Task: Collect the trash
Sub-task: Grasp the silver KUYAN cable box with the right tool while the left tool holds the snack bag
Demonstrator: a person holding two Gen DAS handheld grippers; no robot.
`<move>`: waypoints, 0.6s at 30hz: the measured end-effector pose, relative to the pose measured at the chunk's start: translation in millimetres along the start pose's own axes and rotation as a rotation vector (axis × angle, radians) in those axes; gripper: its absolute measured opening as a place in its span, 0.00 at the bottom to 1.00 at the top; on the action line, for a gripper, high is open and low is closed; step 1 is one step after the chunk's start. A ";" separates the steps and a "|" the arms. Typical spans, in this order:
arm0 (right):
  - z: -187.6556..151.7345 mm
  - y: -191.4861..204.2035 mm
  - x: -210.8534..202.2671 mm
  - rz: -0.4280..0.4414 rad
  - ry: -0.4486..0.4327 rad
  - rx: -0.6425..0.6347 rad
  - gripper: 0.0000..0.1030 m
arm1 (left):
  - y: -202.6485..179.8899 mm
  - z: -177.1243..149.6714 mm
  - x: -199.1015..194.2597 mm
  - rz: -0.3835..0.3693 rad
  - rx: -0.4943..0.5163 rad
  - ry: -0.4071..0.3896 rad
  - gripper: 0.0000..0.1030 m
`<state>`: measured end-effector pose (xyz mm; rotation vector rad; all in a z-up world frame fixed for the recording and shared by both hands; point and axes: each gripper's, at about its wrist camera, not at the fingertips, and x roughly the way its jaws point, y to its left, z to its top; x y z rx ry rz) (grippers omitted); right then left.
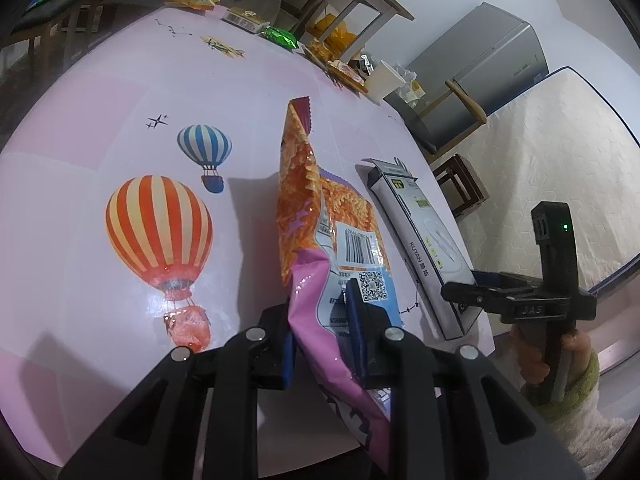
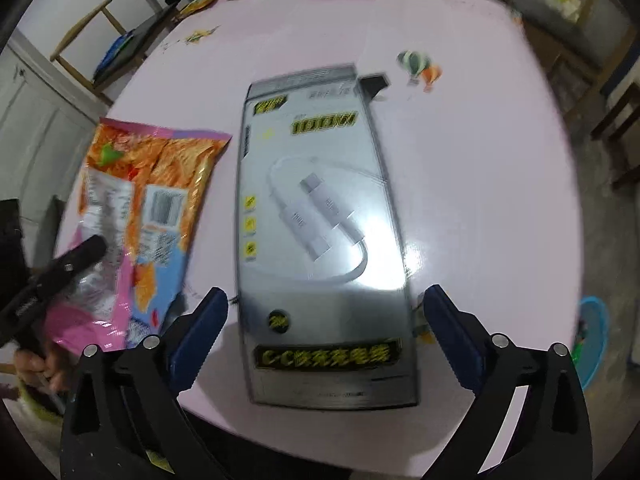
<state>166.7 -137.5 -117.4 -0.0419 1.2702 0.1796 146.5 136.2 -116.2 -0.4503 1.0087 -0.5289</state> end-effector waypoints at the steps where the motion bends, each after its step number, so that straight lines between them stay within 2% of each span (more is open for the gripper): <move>1: -1.2 3.4 -0.9 -0.016 -0.006 -0.007 0.92 | -0.1 0.4 0.1 0.001 0.001 -0.001 0.21; 8: 21.2 22.5 13.0 -0.087 -0.028 -0.082 0.92 | -3.3 -0.2 1.9 0.015 0.019 -0.014 0.21; 11: 26.3 27.2 20.8 -0.092 -0.037 -0.092 0.92 | -6.1 -1.9 2.8 0.020 0.029 -0.021 0.21; 13: 28.4 25.1 28.9 -0.083 -0.036 -0.082 0.79 | -8.0 -1.1 2.8 0.023 0.037 -0.029 0.20; 15: 23.9 18.6 23.4 -0.075 -0.051 -0.058 0.78 | -10.7 -0.2 1.9 0.026 0.051 -0.038 0.19; 18: 10.8 -0.3 7.1 0.006 -0.081 0.021 0.77 | -19.4 -1.1 -3.7 0.032 0.085 -0.060 0.17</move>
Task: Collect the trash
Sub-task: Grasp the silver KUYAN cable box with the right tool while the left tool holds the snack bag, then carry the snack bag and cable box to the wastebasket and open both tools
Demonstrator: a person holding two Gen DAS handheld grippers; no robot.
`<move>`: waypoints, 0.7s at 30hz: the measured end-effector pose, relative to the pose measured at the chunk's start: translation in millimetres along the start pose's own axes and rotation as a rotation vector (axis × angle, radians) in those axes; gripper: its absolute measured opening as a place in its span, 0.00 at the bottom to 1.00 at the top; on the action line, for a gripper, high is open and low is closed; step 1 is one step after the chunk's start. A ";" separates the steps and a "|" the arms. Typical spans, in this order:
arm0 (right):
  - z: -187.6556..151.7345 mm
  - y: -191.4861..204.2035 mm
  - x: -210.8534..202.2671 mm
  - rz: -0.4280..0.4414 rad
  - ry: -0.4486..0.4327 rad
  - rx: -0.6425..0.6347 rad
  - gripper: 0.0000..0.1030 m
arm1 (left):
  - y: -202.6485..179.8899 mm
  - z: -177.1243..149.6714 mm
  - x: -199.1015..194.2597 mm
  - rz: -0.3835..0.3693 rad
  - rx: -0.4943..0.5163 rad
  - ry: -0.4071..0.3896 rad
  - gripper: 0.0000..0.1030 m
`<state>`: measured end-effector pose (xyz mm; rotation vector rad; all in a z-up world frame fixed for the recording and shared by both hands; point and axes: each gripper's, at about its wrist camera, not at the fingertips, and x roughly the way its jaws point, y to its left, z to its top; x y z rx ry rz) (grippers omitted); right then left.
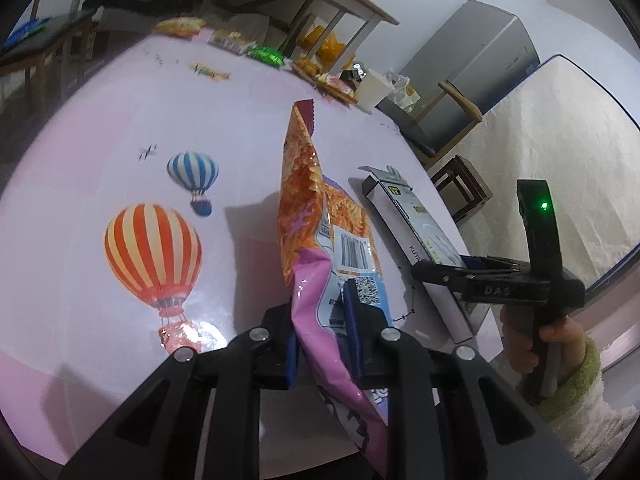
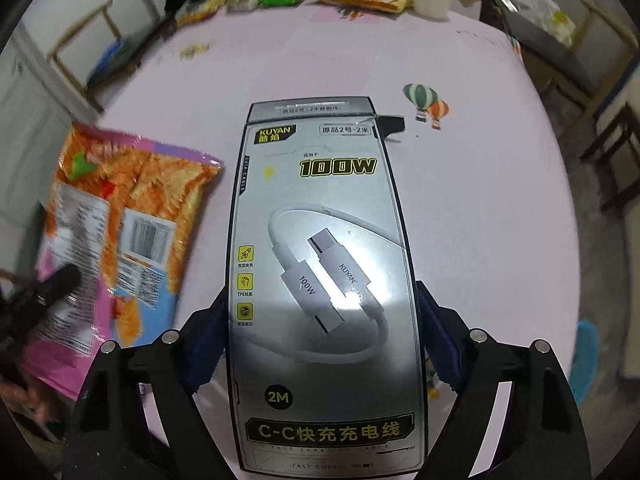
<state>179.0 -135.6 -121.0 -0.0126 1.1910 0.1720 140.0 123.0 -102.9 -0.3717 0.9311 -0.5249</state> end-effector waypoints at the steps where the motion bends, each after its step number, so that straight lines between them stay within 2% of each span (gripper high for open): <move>1: -0.8 -3.1 -2.6 0.018 -0.011 0.023 0.77 | -2.9 0.9 -2.2 -0.005 0.005 -0.006 0.15; 7: -22.2 -40.9 -35.5 0.230 -0.108 0.218 0.76 | -28.1 9.9 -16.7 -0.036 0.063 -0.054 0.13; 11: -44.8 -60.3 -57.4 0.313 -0.179 0.317 0.76 | -57.8 17.0 -21.1 -0.082 0.121 -0.076 0.13; 15: -71.3 -78.7 -86.5 0.356 -0.275 0.384 0.76 | -102.4 26.5 -15.5 -0.146 0.203 -0.074 0.13; 21: -126.7 -129.6 -136.2 0.351 -0.419 0.504 0.76 | -179.3 30.6 15.3 -0.258 0.313 0.002 0.13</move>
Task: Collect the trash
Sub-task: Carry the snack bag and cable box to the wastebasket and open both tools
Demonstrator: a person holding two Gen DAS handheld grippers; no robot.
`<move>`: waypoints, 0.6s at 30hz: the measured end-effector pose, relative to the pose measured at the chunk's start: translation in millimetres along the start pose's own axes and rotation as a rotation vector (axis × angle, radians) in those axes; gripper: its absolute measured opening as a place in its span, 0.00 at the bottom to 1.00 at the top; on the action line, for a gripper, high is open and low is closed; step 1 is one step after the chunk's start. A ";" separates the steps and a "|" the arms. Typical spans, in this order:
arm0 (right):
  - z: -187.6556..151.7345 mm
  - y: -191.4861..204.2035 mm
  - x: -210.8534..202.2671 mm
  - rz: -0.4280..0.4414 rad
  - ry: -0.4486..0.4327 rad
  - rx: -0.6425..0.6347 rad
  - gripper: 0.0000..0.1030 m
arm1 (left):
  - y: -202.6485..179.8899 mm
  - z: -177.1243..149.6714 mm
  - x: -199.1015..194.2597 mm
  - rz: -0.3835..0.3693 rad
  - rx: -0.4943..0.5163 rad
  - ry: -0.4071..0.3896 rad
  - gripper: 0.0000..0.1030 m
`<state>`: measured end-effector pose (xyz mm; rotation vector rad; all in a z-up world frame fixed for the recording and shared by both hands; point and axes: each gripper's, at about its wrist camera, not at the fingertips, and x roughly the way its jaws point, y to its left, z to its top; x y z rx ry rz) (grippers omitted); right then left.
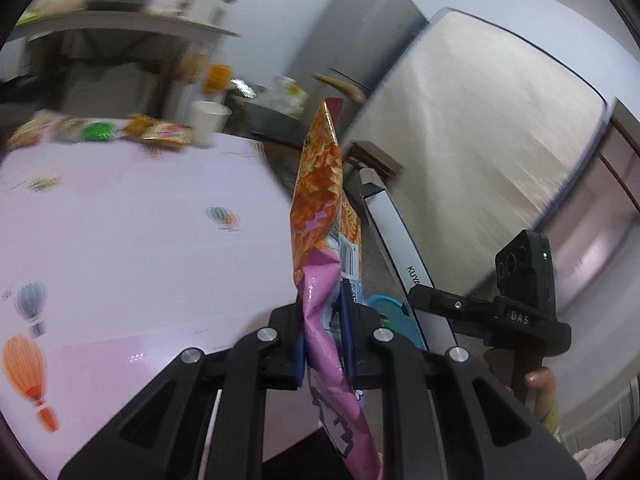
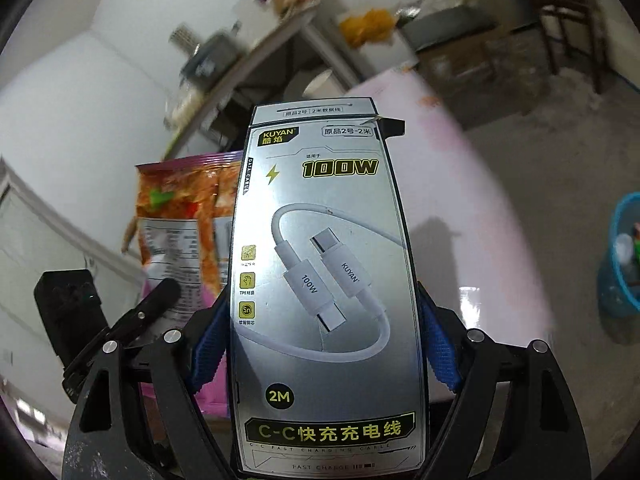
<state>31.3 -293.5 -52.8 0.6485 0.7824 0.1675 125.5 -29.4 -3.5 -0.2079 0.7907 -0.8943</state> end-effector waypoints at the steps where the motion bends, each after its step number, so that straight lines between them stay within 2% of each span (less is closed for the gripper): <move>1: -0.3 -11.4 -14.5 -0.010 -0.025 0.020 0.76 | -13.4 3.2 13.3 -0.028 0.016 0.017 0.13; 4: -0.9 -45.2 -48.4 -0.063 -0.085 0.075 0.76 | -46.6 8.9 52.7 -0.100 0.040 0.073 0.13; 8: -5.9 -105.5 -88.3 -0.159 -0.142 0.187 0.77 | -94.2 12.4 129.7 -0.204 0.046 0.199 0.13; 13: -11.7 -189.9 -99.9 -0.262 -0.127 0.336 0.77 | -135.9 0.6 196.4 -0.226 0.091 0.311 0.13; 18: -10.4 -286.5 -88.8 -0.320 -0.067 0.477 0.77 | -149.7 -3.7 239.6 -0.202 0.112 0.362 0.13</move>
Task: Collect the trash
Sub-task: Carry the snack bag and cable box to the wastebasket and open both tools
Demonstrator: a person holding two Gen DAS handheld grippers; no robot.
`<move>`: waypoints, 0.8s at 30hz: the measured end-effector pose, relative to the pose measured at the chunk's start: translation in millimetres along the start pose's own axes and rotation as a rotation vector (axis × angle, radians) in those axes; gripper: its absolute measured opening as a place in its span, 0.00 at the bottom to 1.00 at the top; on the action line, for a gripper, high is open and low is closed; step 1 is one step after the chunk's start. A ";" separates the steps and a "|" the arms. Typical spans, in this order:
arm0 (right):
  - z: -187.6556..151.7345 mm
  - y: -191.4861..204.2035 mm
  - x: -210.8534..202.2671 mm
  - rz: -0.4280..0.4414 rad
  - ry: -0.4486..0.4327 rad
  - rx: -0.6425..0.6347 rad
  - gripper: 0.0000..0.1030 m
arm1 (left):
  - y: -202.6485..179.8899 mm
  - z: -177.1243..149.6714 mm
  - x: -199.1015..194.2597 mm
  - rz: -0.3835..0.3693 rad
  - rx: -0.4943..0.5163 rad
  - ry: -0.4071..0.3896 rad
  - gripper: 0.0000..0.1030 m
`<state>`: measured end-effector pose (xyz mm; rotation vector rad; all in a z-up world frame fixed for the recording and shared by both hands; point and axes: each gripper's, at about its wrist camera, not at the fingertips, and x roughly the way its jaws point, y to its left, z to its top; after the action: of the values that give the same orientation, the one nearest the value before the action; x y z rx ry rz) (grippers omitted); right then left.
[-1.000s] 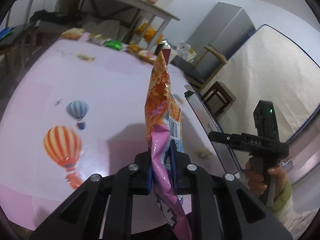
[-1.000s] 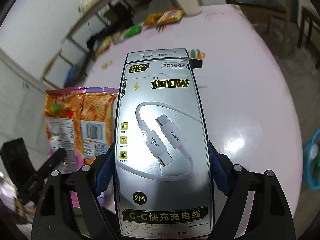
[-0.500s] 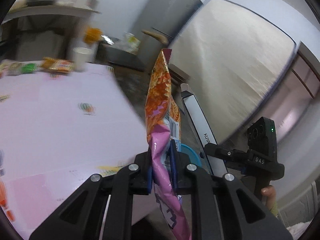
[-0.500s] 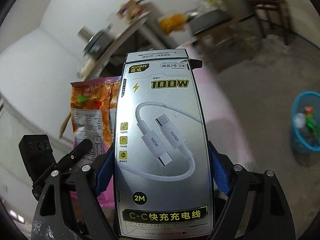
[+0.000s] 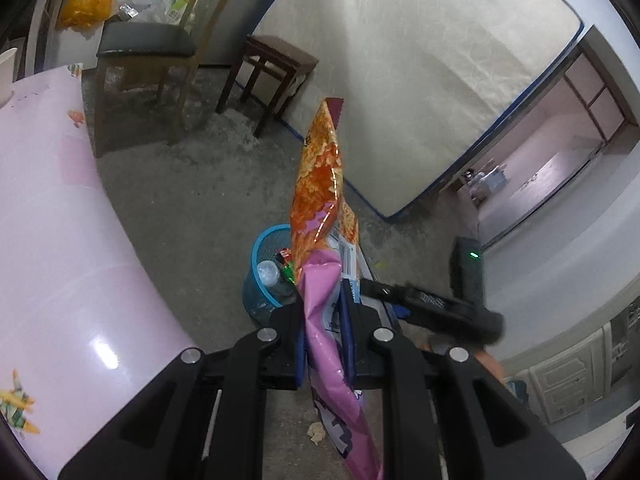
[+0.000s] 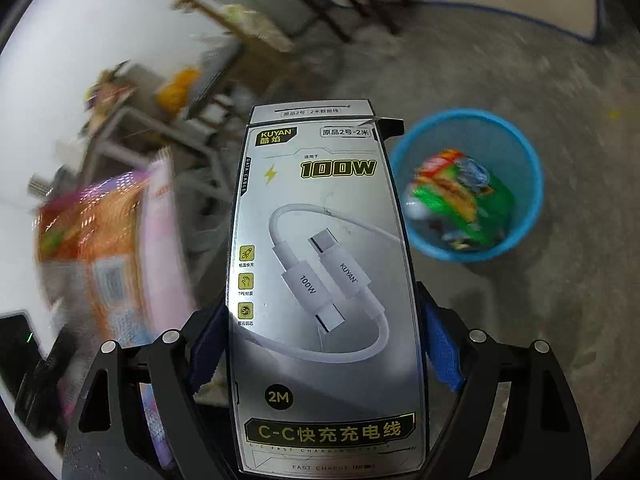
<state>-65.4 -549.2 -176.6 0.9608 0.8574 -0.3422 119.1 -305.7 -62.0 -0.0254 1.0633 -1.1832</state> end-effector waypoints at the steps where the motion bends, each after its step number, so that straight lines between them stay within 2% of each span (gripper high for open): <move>1: 10.4 -10.2 10.3 -0.007 0.010 0.019 0.78 | 0.5 2.7 7.1 0.008 0.001 0.006 0.13; 5: 56.8 -58.4 66.6 -0.077 0.043 0.092 0.84 | 0.6 8.8 38.4 0.039 0.000 0.036 0.13; 7: 67.6 -91.0 90.7 -0.140 0.068 0.148 0.86 | -4.0 11.7 54.4 0.046 -0.005 0.053 0.13; 9: 62.7 -121.6 94.2 -0.153 0.069 0.214 0.86 | -10.1 14.2 71.5 0.043 -0.010 0.071 0.13; 13: 40.7 -148.7 70.7 -0.073 -0.009 0.287 0.86 | -20.7 21.3 105.7 0.045 -0.006 0.104 0.13; 16: 25.0 -160.1 49.8 -0.067 -0.046 0.285 0.86 | -29.0 29.4 136.4 0.038 -0.025 0.131 0.13; 19: 2.4 -170.0 25.5 -0.065 -0.073 0.301 0.86 | -38.1 37.9 179.8 0.039 -0.045 0.168 0.13; 22: -24.9 -186.0 4.9 -0.050 -0.097 0.348 0.86 | -44.2 45.2 227.3 0.070 -0.053 0.192 0.14; 24: -43.5 -199.3 -2.4 -0.036 -0.109 0.392 0.86 | -39.9 46.8 258.8 0.072 -0.109 0.210 0.14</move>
<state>-208.3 -623.5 -301.8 1.2770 0.7215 -0.6031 116.5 -541.3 -185.5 0.0533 1.3022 -1.0783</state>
